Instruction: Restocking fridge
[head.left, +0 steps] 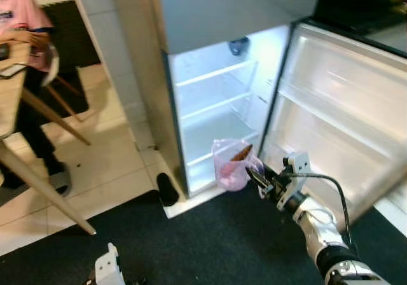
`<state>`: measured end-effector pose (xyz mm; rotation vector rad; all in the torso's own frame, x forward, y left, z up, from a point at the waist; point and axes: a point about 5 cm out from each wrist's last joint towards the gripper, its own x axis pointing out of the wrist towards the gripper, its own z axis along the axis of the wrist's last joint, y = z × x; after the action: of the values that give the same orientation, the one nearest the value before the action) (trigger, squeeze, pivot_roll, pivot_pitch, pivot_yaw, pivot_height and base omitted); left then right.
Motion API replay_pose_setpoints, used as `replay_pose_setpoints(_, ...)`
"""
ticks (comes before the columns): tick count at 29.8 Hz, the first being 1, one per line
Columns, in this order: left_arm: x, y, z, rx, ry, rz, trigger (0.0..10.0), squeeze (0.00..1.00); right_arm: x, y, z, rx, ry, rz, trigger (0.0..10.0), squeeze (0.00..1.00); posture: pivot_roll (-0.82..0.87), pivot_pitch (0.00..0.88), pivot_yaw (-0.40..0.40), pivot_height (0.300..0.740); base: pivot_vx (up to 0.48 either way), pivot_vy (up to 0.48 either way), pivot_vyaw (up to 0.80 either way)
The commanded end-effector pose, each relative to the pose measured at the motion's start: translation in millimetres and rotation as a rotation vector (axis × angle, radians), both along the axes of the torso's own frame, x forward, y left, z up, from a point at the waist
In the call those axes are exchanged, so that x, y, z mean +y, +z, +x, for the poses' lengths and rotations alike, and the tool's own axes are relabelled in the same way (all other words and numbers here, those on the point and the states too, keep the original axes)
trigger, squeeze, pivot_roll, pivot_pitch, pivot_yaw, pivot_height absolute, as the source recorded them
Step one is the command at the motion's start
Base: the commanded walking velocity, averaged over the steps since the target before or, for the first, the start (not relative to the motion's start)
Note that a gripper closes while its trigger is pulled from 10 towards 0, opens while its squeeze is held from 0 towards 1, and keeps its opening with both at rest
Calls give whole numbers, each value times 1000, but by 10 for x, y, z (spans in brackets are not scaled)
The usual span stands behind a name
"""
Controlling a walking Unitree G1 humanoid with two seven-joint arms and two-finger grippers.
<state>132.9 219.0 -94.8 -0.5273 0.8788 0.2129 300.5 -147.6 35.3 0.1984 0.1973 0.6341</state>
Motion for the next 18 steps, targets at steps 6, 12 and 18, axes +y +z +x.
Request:
replay_pose_setpoints(6,-75,-22,-27,8,-26,-13,10000,0,22,26,38,-16,-13,-15,10000,0,-53,0,-6,740,0,0,597)
replay_pose_setpoints(12,-87,-26,-27,13,-29,-15,10000,0,13,12,29,-12,-14,-22,10000,0,-53,0,-8,740,0,0,600)
replay_pose_setpoints(18,-96,-28,-25,16,-30,-17,10000,0,0,17,39,-16,-24,-28,10000,0,-55,0,-9,740,0,0,600)
